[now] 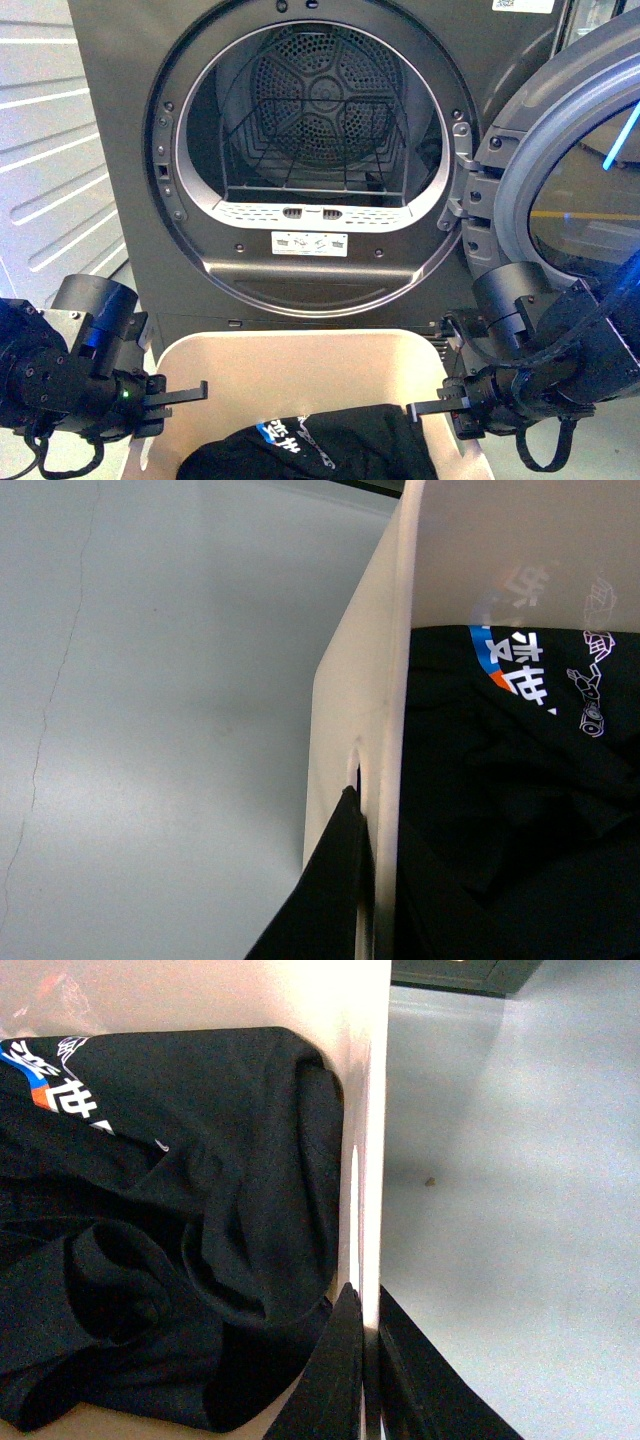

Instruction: Move hamper under clothes hanger

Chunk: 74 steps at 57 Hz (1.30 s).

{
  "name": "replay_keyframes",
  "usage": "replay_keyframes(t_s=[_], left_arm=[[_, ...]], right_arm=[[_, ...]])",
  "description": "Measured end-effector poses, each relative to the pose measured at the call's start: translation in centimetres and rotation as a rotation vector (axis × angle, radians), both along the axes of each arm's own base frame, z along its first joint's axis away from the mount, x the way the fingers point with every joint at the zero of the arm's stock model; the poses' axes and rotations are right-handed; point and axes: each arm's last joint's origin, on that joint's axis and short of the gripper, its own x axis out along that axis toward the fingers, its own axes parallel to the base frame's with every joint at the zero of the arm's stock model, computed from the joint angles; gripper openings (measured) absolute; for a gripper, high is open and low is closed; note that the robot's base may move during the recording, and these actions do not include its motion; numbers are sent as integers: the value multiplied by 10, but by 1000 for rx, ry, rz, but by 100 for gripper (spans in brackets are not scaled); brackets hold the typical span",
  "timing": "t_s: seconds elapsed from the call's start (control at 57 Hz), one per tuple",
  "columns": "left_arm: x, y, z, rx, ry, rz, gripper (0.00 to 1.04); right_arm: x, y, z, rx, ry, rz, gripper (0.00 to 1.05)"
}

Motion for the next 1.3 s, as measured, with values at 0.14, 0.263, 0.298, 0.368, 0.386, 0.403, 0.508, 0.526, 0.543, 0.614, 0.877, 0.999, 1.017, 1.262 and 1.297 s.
replay_keyframes(t_s=[0.14,0.263,0.298,0.368,0.386,0.403,0.508,0.526,0.543,0.614,0.877,0.999,1.017,1.262,1.297], left_arm=[[0,0,0,5,1,4,4],[0,1,0,11,1,8,4],[0,1,0,11,1,9,4],[0,1,0,11,1,8,4],[0,1,0,11,1,8,4],[0,1,0,11,1,8,4],[0,1,0,13,1,7,4],[0,1,0,13,1,7,4],[0,1,0,13,1,7,4],[0,1,0,13,1,6,4],[0,1,0,13,1,6,4],[0,1,0,13,1,6,4],[0,1,0,13,1,6,4],[0,1,0,13,1,6,4],[0,1,0,13,1,6,4]], right_arm=[[0,0,3,0,-6,2,3],[0,0,3,3,-5,4,3],[0,0,3,4,-5,4,3],[0,0,3,3,-5,4,3],[0,0,3,3,-5,4,3],[0,0,3,3,-5,4,3],[0,0,3,3,-5,5,3],[0,0,3,3,-5,5,3],[0,0,3,2,-6,6,3],[0,0,3,1,-6,6,3],[0,0,3,1,-6,7,3],[0,-1,3,1,-6,6,3],[0,0,3,1,-6,7,3],[0,0,3,1,-6,7,3],[0,-1,3,1,-6,7,3]])
